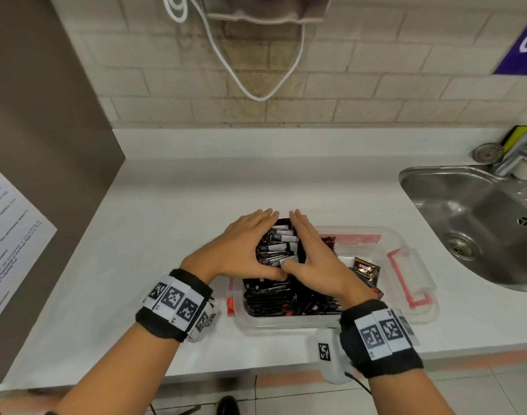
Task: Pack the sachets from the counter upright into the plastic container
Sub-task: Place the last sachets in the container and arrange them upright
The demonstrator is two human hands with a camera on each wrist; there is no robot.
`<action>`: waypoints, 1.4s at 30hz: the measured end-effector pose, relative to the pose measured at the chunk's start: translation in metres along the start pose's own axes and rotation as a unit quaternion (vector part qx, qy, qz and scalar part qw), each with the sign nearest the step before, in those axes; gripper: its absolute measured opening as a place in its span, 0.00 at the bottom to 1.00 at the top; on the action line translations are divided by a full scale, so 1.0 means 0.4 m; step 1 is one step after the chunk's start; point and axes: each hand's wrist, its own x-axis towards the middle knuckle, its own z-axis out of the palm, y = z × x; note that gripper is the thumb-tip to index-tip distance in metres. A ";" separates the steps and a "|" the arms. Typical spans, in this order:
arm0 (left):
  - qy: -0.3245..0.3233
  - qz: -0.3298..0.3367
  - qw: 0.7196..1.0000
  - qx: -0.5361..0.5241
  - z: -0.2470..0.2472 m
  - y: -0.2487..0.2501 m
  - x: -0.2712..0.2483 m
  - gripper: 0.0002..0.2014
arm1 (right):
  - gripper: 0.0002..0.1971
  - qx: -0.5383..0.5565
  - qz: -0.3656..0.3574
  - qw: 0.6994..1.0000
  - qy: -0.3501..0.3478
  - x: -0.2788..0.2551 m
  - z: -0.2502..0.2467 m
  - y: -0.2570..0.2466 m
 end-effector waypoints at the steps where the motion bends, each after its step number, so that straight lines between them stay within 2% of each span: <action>1: -0.010 -0.003 1.000 -0.003 0.002 -0.002 0.001 0.64 | 0.48 -0.002 0.005 1.000 -0.018 0.000 0.003 -0.003; 3: -0.019 -0.004 1.000 -0.012 0.006 -0.003 0.002 0.64 | 0.49 0.000 0.005 0.999 -0.033 -0.002 0.007 -0.007; 6: -0.015 -0.009 0.999 -0.034 0.002 -0.004 0.000 0.66 | 0.50 0.029 -0.007 1.000 0.000 -0.019 -0.018 -0.005; 8: -0.007 -0.027 0.997 -0.074 -0.011 -0.006 -0.003 0.66 | 0.47 0.050 -0.006 0.997 0.055 -0.041 -0.057 0.012; 11: 0.010 -0.061 0.987 -0.151 -0.024 -0.011 -0.009 0.59 | 0.37 0.030 0.015 0.985 0.167 -0.085 -0.140 0.066; 14: 0.014 -0.078 0.969 -0.234 -0.012 -0.010 -0.014 0.54 | 0.32 -0.040 0.083 0.968 0.232 -0.122 -0.225 0.156; 17: 0.047 -0.095 0.952 -0.286 0.002 -0.008 -0.015 0.54 | 0.34 -0.135 0.165 0.958 0.191 -0.154 -0.258 0.258; 19: 0.059 -0.109 0.941 -0.316 0.008 -0.013 -0.017 0.53 | 0.34 -0.121 0.184 0.963 0.157 -0.178 -0.245 0.305; 23: 0.085 -0.118 0.924 -0.355 0.010 -0.037 -0.016 0.49 | 0.32 -0.135 0.120 0.959 0.219 -0.172 -0.228 0.343; 30: 0.148 -0.144 0.902 -0.379 -0.034 -0.099 -0.027 0.52 | 0.30 -0.151 0.103 0.952 0.247 -0.078 -0.171 0.282; 32: 0.147 -0.162 0.905 -0.364 -0.067 -0.123 -0.043 0.56 | 0.30 -0.137 0.097 0.955 0.246 -0.050 -0.145 0.267; 34: 0.150 -0.190 0.923 -0.301 -0.111 -0.149 -0.063 0.61 | 0.31 -0.124 0.097 0.959 0.234 -0.017 -0.128 0.250; 35: 0.165 -0.206 0.930 -0.256 -0.140 -0.158 -0.074 0.59 | 0.31 -0.121 0.098 0.962 0.224 -0.001 -0.123 0.243; 37: 0.230 -0.215 0.936 -0.158 -0.208 -0.159 -0.098 0.50 | 0.31 -0.123 0.088 0.967 0.205 0.023 -0.112 0.233; 39: 0.281 -0.191 0.937 -0.086 -0.278 -0.121 -0.123 0.43 | 0.29 -0.123 0.067 0.970 0.197 0.034 -0.097 0.227; 41: 0.302 -0.144 0.938 -0.095 -0.328 -0.046 -0.140 0.37 | 0.26 -0.101 0.043 0.971 0.213 0.037 -0.078 0.225; 42: 0.291 -0.114 0.945 -0.098 -0.340 0.001 -0.141 0.32 | 0.24 -0.087 0.036 0.970 0.226 0.039 -0.071 0.224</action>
